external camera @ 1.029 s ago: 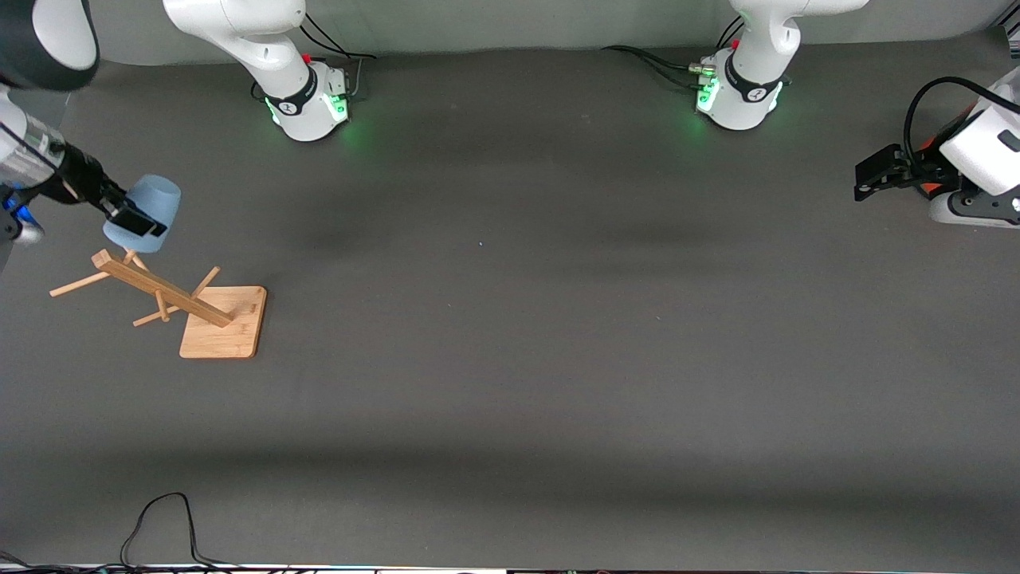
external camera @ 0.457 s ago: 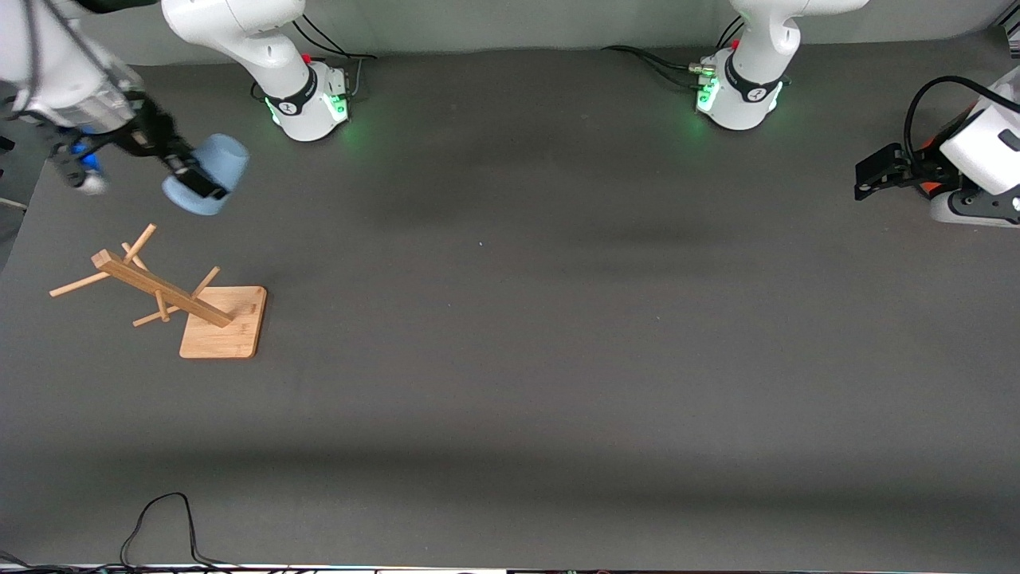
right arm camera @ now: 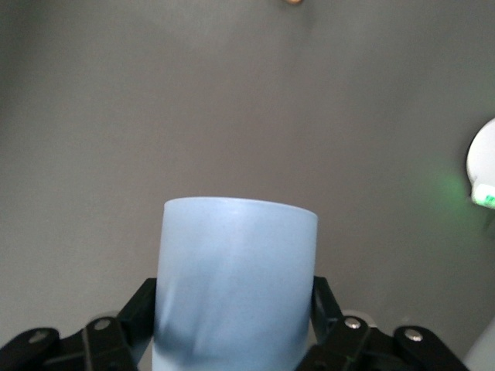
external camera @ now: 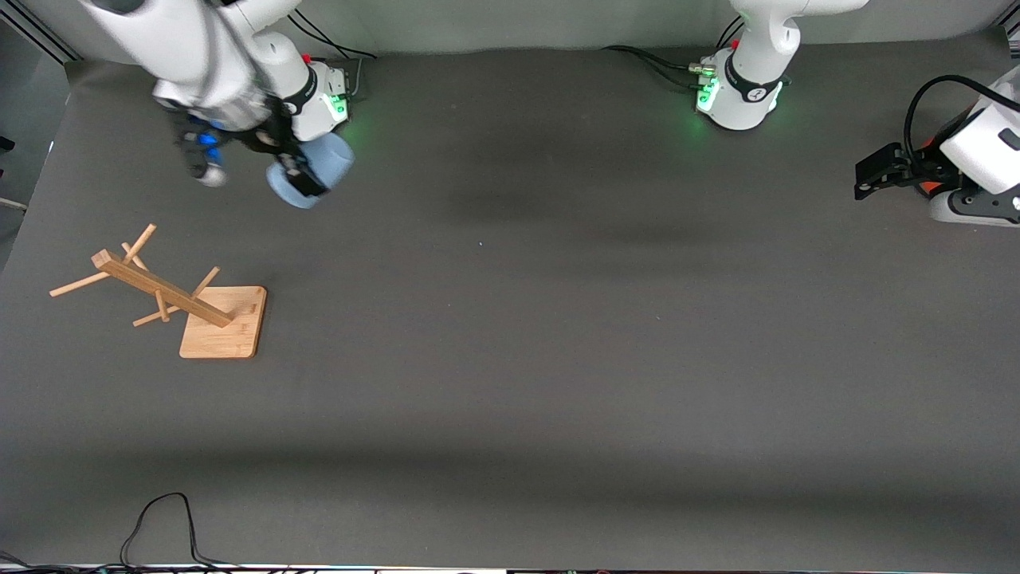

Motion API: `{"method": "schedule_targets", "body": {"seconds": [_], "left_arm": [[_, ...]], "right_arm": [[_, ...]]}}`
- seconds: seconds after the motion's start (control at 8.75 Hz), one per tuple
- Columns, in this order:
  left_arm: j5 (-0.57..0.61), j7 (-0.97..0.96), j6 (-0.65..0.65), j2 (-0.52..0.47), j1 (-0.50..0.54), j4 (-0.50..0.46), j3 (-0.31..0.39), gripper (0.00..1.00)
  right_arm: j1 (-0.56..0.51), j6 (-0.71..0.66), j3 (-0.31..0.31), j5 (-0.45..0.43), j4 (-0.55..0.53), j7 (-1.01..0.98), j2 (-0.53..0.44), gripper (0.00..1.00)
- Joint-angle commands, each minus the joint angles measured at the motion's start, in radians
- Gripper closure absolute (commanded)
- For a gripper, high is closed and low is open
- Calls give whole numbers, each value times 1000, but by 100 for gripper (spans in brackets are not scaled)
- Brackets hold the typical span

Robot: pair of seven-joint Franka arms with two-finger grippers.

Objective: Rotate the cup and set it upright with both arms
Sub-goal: 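Carry the blue cup with the right gripper to mid-table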

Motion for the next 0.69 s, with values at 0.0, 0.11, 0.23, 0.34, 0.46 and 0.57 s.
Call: {"method": "schedule_targets", "body": {"seconds": [0.0, 0.11, 0.23, 0.34, 0.46, 0.57], "left_arm": [[-11, -2, -16, -12, 2, 6, -1, 0], [-10, -2, -16, -12, 2, 5, 0, 0], [-11, -2, -16, -12, 4, 5, 0, 0], [-11, -2, -16, -12, 2, 5, 0, 0], [-11, 0, -15, -12, 2, 5, 0, 0], [-11, -2, -16, -12, 2, 6, -1, 0]], "right_arm": [[97, -1, -11, 14, 223, 208, 254, 43], [139, 27, -11, 14, 288, 306, 349, 43], [169, 53, -11, 14, 347, 393, 438, 43], [205, 78, -11, 11, 406, 475, 524, 43], [238, 99, -11, 5, 456, 546, 605, 43], [272, 130, -13, 2, 498, 615, 691, 43]]}}
